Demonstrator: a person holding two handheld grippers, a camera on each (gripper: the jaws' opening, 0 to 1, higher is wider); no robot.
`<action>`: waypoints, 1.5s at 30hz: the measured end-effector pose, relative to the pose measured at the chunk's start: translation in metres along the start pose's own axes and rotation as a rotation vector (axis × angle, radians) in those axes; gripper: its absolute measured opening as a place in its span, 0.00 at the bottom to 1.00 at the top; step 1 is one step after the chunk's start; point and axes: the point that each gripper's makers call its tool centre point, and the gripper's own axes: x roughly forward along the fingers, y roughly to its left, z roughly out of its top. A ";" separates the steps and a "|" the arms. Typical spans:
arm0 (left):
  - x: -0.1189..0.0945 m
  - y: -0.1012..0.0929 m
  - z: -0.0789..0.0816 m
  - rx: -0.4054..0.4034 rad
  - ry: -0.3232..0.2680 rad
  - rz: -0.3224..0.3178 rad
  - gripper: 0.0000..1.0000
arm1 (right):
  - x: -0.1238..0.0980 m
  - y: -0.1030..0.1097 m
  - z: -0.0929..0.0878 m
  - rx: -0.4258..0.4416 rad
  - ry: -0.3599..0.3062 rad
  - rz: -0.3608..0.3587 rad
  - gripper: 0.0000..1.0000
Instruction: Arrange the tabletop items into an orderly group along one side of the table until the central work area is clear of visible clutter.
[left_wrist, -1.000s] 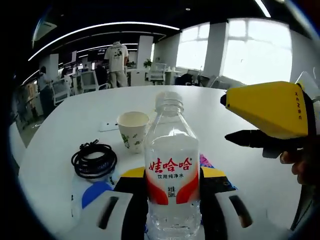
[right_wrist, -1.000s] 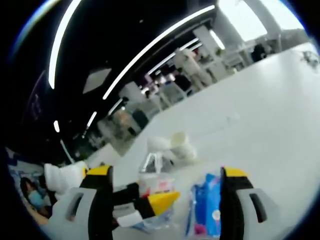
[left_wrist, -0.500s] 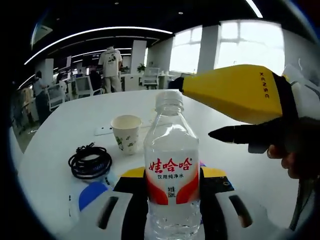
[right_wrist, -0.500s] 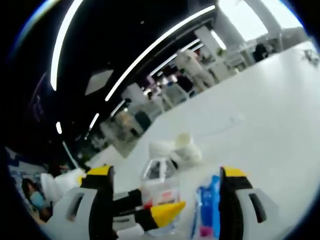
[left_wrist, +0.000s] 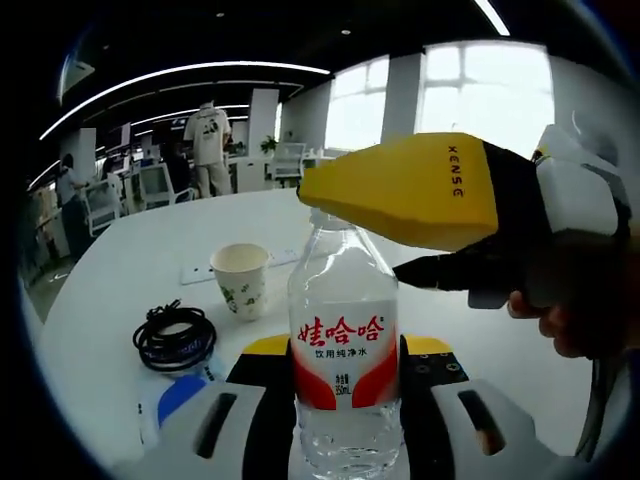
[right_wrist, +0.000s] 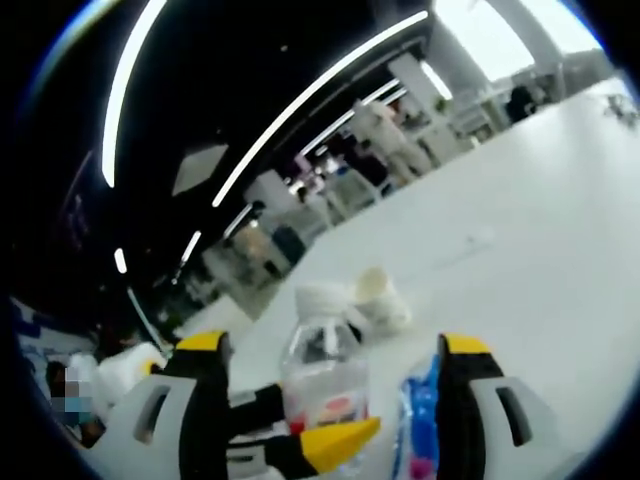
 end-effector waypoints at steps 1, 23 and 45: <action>0.000 -0.001 0.000 0.003 -0.002 -0.002 0.38 | 0.000 0.000 0.001 -0.002 -0.002 0.001 0.82; -0.011 -0.018 -0.008 0.052 0.001 -0.060 0.38 | 0.005 0.011 0.008 -0.054 -0.033 0.042 0.62; -0.020 -0.020 -0.004 0.056 -0.011 -0.071 0.38 | 0.000 0.031 0.012 -0.148 -0.052 0.093 0.21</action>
